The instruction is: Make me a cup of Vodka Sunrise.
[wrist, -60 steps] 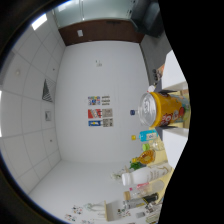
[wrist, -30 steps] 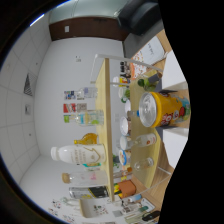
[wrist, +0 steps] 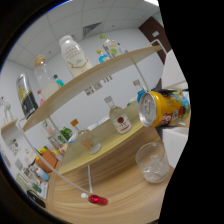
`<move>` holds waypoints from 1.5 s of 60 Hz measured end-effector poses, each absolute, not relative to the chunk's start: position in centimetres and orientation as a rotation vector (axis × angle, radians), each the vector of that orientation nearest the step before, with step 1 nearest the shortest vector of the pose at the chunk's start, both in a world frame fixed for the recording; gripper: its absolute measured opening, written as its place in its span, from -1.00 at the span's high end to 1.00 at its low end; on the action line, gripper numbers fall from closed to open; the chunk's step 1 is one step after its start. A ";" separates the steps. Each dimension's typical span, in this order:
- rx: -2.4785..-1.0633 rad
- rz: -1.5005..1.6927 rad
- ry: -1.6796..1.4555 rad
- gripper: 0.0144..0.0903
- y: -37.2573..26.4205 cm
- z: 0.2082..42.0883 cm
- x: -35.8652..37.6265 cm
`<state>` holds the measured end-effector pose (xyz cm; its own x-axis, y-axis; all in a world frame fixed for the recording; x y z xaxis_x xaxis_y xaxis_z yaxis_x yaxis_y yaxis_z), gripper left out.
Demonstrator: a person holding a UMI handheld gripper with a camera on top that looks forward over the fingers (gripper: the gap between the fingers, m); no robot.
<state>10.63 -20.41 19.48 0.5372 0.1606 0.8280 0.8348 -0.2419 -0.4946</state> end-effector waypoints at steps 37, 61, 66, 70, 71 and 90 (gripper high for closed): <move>-1.130 -1.551 -1.682 0.04 -19.3 18.9 8.4; -1.476 -1.187 -1.178 0.03 -20.5 23.8 8.5; -1.544 -0.956 -0.939 0.04 -21.0 26.8 8.5; -1.585 -0.769 -0.742 0.03 -21.4 29.0 9.1; -1.592 -0.721 -0.690 0.02 -21.5 29.5 9.4; -1.671 -0.133 -0.014 0.03 -22.5 29.3 20.2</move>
<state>20.16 -22.53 29.34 0.9929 -0.0696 0.0960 0.0884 -0.1049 -0.9905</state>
